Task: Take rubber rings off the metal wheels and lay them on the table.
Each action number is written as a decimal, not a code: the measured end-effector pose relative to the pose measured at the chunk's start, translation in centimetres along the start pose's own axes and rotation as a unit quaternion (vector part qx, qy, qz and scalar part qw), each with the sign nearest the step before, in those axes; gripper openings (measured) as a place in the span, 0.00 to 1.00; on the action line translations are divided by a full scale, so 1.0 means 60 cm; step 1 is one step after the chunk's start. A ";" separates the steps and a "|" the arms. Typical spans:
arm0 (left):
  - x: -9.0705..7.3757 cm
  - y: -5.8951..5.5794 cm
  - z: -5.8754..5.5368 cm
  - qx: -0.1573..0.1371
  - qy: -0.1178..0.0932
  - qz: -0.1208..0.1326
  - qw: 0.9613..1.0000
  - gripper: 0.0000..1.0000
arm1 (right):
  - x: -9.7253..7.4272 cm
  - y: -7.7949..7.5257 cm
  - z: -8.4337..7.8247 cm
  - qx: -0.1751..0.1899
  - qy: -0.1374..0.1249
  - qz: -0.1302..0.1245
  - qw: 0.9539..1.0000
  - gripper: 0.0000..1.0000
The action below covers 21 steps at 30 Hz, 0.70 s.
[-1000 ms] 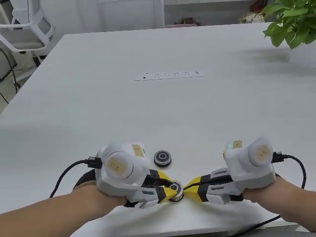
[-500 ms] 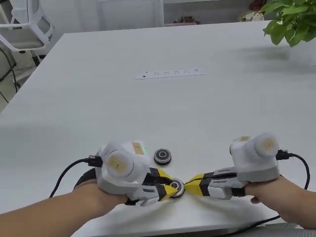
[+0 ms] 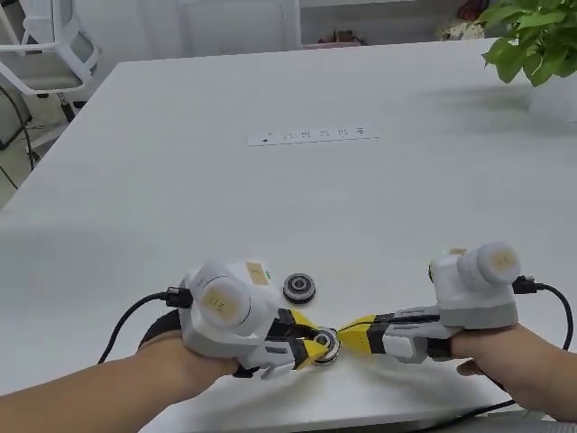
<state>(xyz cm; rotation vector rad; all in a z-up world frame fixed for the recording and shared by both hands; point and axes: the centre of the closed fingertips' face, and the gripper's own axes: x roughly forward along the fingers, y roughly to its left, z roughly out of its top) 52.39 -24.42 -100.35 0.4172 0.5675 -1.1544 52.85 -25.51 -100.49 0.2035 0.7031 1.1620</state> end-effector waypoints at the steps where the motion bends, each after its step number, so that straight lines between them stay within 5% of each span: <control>1: 0.000 0.000 0.000 0.000 0.001 0.001 1.000 0.12 | 0.000 0.000 0.000 0.002 0.000 0.000 1.000 0.00; 21: 0.001 0.000 0.000 0.001 0.003 0.002 1.000 0.12 | 0.010 0.023 -0.001 -0.026 0.010 0.024 0.999 0.00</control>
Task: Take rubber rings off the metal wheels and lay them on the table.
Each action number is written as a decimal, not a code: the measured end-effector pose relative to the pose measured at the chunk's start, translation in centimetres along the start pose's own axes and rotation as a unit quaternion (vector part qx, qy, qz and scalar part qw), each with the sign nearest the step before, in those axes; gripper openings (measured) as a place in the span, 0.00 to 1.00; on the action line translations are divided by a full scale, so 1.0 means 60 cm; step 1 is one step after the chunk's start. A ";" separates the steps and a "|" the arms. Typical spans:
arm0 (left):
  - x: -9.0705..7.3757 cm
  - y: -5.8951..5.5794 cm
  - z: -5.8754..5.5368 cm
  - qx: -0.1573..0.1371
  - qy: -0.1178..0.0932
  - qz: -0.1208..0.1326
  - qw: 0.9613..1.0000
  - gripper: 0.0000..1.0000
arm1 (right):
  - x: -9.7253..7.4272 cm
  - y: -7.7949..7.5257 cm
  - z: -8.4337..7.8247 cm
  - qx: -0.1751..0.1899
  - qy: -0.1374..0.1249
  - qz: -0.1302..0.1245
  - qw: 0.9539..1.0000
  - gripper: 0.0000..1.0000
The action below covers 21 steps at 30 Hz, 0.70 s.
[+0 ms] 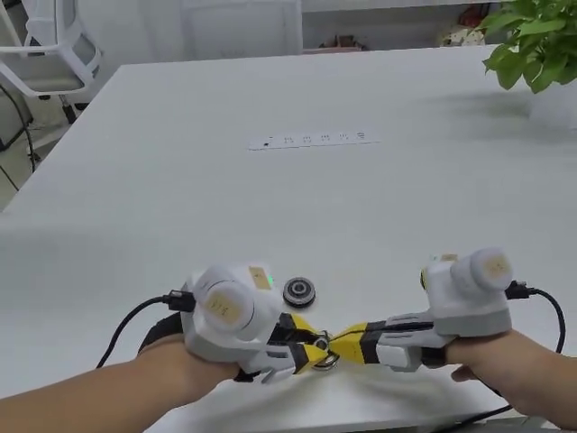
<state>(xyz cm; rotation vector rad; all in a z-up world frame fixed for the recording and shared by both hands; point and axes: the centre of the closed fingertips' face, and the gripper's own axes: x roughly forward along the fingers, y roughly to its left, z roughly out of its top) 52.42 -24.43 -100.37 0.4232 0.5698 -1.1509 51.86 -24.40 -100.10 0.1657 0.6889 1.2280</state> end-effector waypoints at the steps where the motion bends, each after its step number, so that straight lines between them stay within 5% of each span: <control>1: 0.000 0.000 0.000 0.000 0.000 0.000 1.000 0.12 | 0.000 0.001 0.000 0.000 0.000 0.001 1.000 0.00; 12: 0.001 -0.003 0.001 0.000 -0.003 -0.002 1.000 0.12 | 0.003 0.020 0.008 0.003 -0.009 0.025 1.000 0.00; 21: 0.000 -0.003 0.003 -0.001 -0.005 -0.004 1.000 0.12 | -0.007 0.000 0.005 -0.005 -0.013 -0.002 1.000 0.00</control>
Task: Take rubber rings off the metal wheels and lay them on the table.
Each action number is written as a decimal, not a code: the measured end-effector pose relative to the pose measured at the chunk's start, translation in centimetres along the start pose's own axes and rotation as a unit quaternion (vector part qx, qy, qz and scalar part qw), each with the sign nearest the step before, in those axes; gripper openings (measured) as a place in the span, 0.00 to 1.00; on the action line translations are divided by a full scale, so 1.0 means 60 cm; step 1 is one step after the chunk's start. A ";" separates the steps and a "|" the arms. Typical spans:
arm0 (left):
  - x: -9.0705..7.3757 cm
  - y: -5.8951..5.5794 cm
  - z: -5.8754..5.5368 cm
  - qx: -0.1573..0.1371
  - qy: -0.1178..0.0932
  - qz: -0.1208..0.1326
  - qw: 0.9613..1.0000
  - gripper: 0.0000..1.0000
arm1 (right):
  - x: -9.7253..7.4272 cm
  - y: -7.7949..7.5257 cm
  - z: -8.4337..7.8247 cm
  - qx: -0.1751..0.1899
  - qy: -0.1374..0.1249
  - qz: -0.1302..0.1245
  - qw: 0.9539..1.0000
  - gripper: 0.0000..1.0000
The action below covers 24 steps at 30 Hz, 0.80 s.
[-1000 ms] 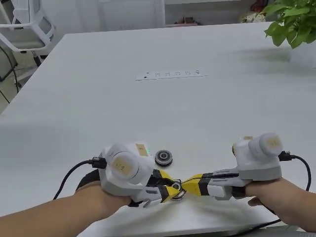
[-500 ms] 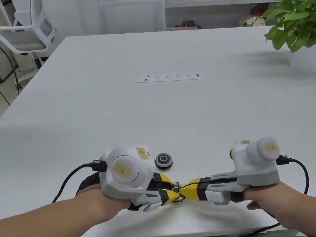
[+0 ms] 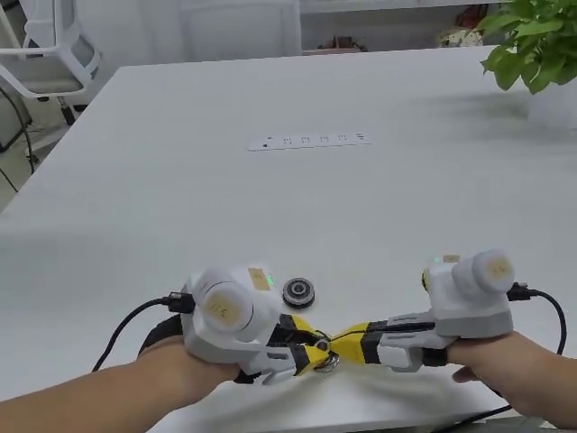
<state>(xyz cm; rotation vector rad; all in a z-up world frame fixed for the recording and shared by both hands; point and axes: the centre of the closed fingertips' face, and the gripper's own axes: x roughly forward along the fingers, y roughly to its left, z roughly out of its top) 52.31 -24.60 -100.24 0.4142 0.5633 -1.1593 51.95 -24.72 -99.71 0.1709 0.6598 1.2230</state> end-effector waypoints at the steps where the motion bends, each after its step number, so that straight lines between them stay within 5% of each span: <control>1: 0.000 0.000 0.000 -0.002 -0.001 0.000 1.000 0.12 | -0.002 -0.002 0.001 -0.001 0.000 -0.004 1.000 0.00; 24: -0.009 -0.004 0.009 0.002 -0.006 -0.017 1.000 0.19 | -0.003 -0.009 0.004 -0.003 -0.006 -0.002 1.000 0.00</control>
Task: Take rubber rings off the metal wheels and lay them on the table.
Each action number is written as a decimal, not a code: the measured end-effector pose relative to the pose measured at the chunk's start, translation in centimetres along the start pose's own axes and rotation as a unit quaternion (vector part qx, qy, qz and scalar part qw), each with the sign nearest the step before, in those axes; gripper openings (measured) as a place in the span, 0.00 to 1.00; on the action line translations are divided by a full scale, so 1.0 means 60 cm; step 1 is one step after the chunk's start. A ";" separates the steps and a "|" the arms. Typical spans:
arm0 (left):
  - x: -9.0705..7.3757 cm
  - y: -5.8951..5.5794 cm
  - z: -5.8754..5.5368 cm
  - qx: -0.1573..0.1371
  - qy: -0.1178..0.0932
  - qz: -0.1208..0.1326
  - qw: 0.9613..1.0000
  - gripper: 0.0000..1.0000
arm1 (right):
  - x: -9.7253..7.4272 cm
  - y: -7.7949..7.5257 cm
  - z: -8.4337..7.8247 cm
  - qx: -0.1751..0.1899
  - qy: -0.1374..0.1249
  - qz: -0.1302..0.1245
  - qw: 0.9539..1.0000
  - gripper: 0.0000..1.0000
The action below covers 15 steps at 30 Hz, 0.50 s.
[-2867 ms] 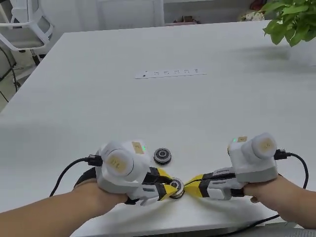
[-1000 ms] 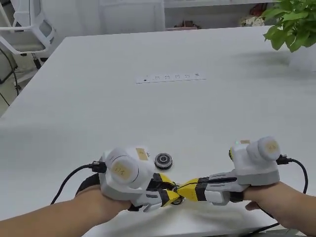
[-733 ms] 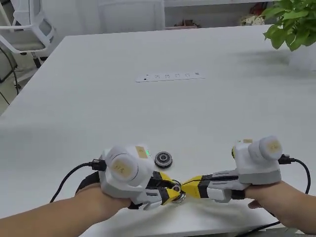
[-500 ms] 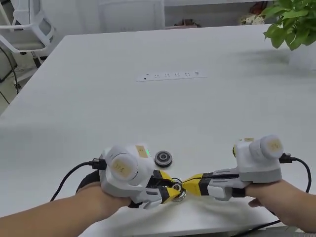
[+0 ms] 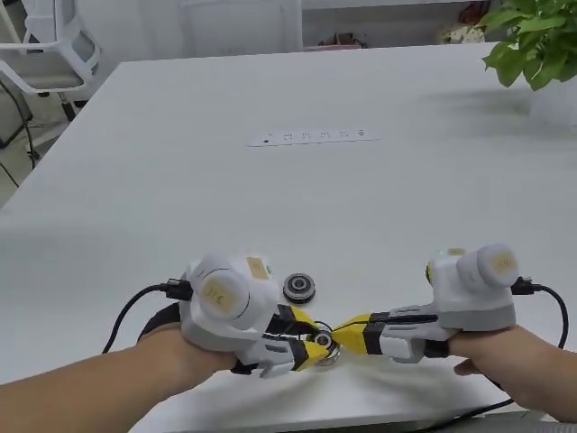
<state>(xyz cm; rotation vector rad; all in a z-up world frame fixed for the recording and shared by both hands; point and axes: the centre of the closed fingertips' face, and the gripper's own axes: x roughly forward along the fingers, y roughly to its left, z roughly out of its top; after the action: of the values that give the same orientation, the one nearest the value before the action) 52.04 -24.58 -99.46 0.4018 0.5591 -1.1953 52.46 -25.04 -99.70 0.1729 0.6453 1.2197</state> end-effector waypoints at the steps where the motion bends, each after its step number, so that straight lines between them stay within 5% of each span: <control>1: -0.002 -0.001 0.002 -0.001 -0.001 -0.001 1.000 0.19 | 0.000 0.000 0.001 0.000 -0.001 0.001 1.000 0.00; 15: -0.040 -0.008 0.021 0.008 -0.015 -0.004 1.000 0.32 | -0.004 0.011 0.019 -0.001 -0.011 0.009 1.000 0.00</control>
<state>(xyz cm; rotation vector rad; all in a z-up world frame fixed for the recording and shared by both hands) 51.18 -23.62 -97.00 0.3950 0.5255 -1.2134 52.50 -24.79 -98.37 0.1899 0.6241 1.2349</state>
